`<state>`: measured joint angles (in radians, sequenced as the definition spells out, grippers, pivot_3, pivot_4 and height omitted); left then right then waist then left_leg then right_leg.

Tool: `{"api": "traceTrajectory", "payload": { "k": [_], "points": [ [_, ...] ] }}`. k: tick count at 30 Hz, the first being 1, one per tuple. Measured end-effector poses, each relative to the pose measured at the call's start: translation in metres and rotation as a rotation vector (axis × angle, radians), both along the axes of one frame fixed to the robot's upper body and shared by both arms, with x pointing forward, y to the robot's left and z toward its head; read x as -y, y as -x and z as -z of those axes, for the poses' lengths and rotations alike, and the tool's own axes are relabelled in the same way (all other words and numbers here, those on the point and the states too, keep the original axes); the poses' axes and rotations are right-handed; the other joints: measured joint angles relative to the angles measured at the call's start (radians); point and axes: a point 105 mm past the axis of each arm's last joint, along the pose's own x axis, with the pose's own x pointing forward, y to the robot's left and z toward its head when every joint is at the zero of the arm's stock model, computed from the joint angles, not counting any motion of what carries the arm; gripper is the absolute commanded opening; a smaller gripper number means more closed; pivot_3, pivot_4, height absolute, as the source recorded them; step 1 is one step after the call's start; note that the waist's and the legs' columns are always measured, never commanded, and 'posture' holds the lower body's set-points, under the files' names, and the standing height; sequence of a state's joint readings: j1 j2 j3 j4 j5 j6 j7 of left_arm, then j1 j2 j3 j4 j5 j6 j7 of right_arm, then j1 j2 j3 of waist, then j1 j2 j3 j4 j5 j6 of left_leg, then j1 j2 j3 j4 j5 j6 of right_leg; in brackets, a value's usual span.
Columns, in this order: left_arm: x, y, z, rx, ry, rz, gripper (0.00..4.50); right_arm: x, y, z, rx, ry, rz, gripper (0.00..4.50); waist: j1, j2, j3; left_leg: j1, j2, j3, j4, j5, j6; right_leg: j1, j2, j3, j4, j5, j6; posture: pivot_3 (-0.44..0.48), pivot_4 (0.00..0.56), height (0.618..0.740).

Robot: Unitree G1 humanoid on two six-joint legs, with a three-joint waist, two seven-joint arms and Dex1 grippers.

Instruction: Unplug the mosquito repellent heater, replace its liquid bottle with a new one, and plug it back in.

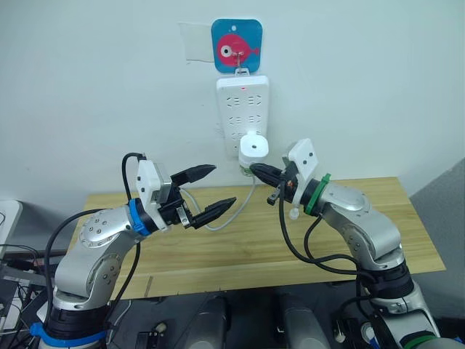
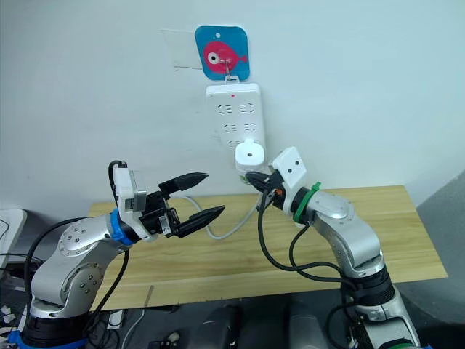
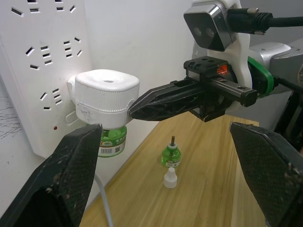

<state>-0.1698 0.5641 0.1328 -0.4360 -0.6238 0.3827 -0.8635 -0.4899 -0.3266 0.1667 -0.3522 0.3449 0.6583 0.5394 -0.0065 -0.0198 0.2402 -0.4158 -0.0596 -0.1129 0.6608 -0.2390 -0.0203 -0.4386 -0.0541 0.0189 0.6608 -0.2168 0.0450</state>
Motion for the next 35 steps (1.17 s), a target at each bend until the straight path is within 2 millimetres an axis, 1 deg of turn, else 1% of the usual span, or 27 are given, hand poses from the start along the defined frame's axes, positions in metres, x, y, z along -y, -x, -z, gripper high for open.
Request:
{"api": "traceTrajectory", "payload": {
  "k": [5,9,10,12,14,16,19,22,23,27,30,35],
  "points": [
    [-0.005,-0.002,0.001,-0.011,0.001,-0.017,4.5,0.013,0.008,0.001,-0.009,0.033,-0.036,0.04,0.001,0.0,0.0,0.0,0.0,0.0,-0.001,0.0,0.0,0.0,0.0,-0.001,-0.002,0.0,0.0,0.032,0.227,0.74],
    [-0.011,-0.002,-0.002,-0.028,0.015,-0.027,4.5,0.014,0.02,0.005,-0.029,0.044,-0.091,0.04,0.001,0.0,0.0,0.0,0.0,-0.001,-0.001,0.0,0.0,0.0,0.0,-0.001,-0.002,0.0,0.0,0.04,0.225,0.74],
    [-0.014,-0.002,-0.002,-0.032,0.015,-0.034,4.5,0.014,0.023,0.006,-0.031,0.047,-0.103,0.19,0.001,0.0,0.0,0.0,0.0,-0.001,-0.001,0.0,0.0,0.0,0.0,-0.001,-0.002,0.0,0.0,0.04,0.225,0.74],
    [-0.021,-0.003,-0.003,-0.047,0.01,-0.062,4.5,0.018,0.028,0.007,-0.037,0.056,-0.123,0.63,0.002,0.0,0.0,0.0,0.0,-0.001,-0.001,0.0,0.0,0.0,0.0,-0.001,-0.002,0.0,0.0,0.047,0.223,0.74],
    [-0.029,-0.004,-0.003,-0.068,-0.01,-0.1,4.5,0.028,0.029,0.001,-0.013,0.069,-0.121,1.3,0.002,0.0,0.0,0.0,0.0,0.0,-0.001,0.0,0.0,0.001,0.0,-0.001,-0.002,0.0,0.0,0.05,0.219,0.74],
    [-0.038,-0.004,0.001,-0.108,-0.022,-0.137,4.5,0.038,0.032,-0.006,0.028,0.077,-0.118,2.09,0.004,0.0,0.0,0.0,0.0,-0.001,-0.001,0.0,0.0,0.001,0.0,-0.001,-0.002,0.0,0.0,0.056,0.216,0.74],
    [-0.044,-0.002,0.006,-0.151,-0.074,-0.161,4.5,0.043,0.037,-0.01,0.042,0.066,-0.125,3.17,0.004,0.0,0.0,0.0,0.0,-0.001,-0.001,0.0,0.0,0.001,0.0,-0.001,-0.003,0.0,0.0,0.059,0.212,0.74],
    [-0.05,-0.001,0.005,-0.169,-0.111,-0.186,4.5,0.048,0.042,-0.016,0.058,0.057,-0.127,4.31,0.005,0.0,0.0,0.0,0.0,-0.001,-0.001,0.0,0.0,0.001,0.0,-0.001,-0.003,0.0,0.0,0.063,0.208,0.74],
    [-0.051,-0.001,0.003,-0.167,-0.116,-0.194,4.5,0.049,0.043,-0.018,0.064,0.054,-0.124,4.46,0.006,0.0,0.0,0.0,0.0,-0.001,-0.001,0.0,0.0,0.001,0.0,-0.001,-0.003,0.0,0.0,0.063,0.208,0.74],
    [-0.054,-0.004,0.001,-0.157,-0.126,-0.221,4.5,0.052,0.043,-0.021,0.072,0.044,-0.112,4.46,0.007,0.0,0.0,0.0,0.0,-0.001,-0.001,0.0,0.0,0.001,0.0,-0.001,-0.003,0.0,0.0,0.064,0.197,0.74],
    [-0.054,-0.009,-0.005,-0.122,-0.139,-0.251,4.5,0.051,0.045,-0.022,0.072,0.039,-0.113,4.46,0.008,0.0,0.0,0.0,0.0,-0.001,-0.001,0.0,0.0,0.001,0.0,-0.001,-0.003,0.0,0.0,0.064,0.197,0.74],
    [-0.051,-0.01,-0.006,-0.102,-0.132,-0.256,4.5,0.05,0.045,-0.024,0.079,0.037,-0.102,4.46,0.009,0.0,0.0,0.0,0.0,-0.001,-0.001,0.0,0.0,0.001,0.0,-0.001,-0.003,0.0,0.0,0.059,0.189,0.74]
  ]
}}
